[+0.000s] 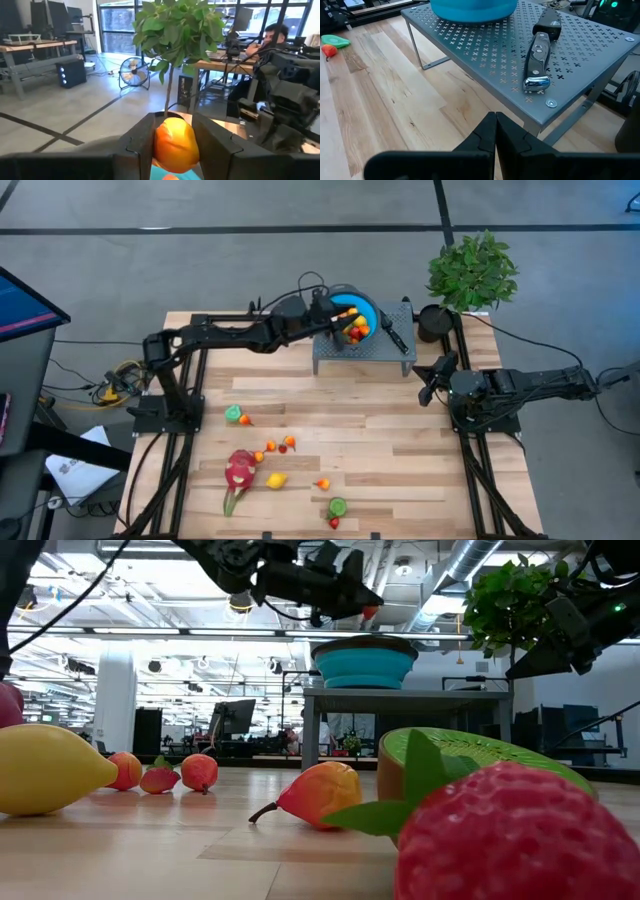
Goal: Pick & Place Fruit
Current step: Put the yellow pear into the strainer bowl
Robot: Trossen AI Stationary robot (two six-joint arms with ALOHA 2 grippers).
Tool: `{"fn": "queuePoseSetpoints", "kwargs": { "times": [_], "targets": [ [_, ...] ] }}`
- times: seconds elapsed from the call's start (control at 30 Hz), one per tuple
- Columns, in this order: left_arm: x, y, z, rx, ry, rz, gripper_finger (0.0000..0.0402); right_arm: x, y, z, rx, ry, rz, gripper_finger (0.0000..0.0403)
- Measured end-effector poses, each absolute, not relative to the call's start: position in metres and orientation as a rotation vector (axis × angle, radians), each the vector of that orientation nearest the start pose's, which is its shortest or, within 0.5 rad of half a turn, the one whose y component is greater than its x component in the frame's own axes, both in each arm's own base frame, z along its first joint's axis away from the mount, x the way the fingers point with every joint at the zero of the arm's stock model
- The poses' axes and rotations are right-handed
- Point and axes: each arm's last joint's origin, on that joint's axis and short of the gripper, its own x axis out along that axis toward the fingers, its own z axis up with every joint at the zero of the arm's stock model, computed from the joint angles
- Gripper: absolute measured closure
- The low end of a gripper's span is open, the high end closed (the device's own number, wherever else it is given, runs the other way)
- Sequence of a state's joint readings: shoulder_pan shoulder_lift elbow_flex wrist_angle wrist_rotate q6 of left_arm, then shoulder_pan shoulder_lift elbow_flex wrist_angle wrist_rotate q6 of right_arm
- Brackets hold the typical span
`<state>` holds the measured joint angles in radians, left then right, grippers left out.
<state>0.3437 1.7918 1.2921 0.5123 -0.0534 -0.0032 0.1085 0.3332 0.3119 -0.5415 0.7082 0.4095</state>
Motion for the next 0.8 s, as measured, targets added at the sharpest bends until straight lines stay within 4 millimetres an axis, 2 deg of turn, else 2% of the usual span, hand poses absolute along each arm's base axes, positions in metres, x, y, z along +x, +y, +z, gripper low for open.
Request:
{"fn": "queuePoseSetpoints", "kwargs": {
  "times": [0.2, 0.43, 0.8],
  "targets": [
    [0.407, 0.150, 0.291, -0.002, -0.009, 0.397, 0.0286, 0.094, -0.009, 0.197, 0.161, 0.395, -0.677, 0.0403],
    [0.409, 0.151, 0.288, -0.003, -0.007, 0.397, 0.0278, 0.094, -0.009, 0.197, 0.161, 0.396, -0.677, 0.0403],
    [0.408, 0.150, 0.291, -0.002, -0.016, 0.400, 0.0179, 0.094, -0.009, 0.197, 0.161, 0.396, -0.678, 0.0403]
  ]
}}
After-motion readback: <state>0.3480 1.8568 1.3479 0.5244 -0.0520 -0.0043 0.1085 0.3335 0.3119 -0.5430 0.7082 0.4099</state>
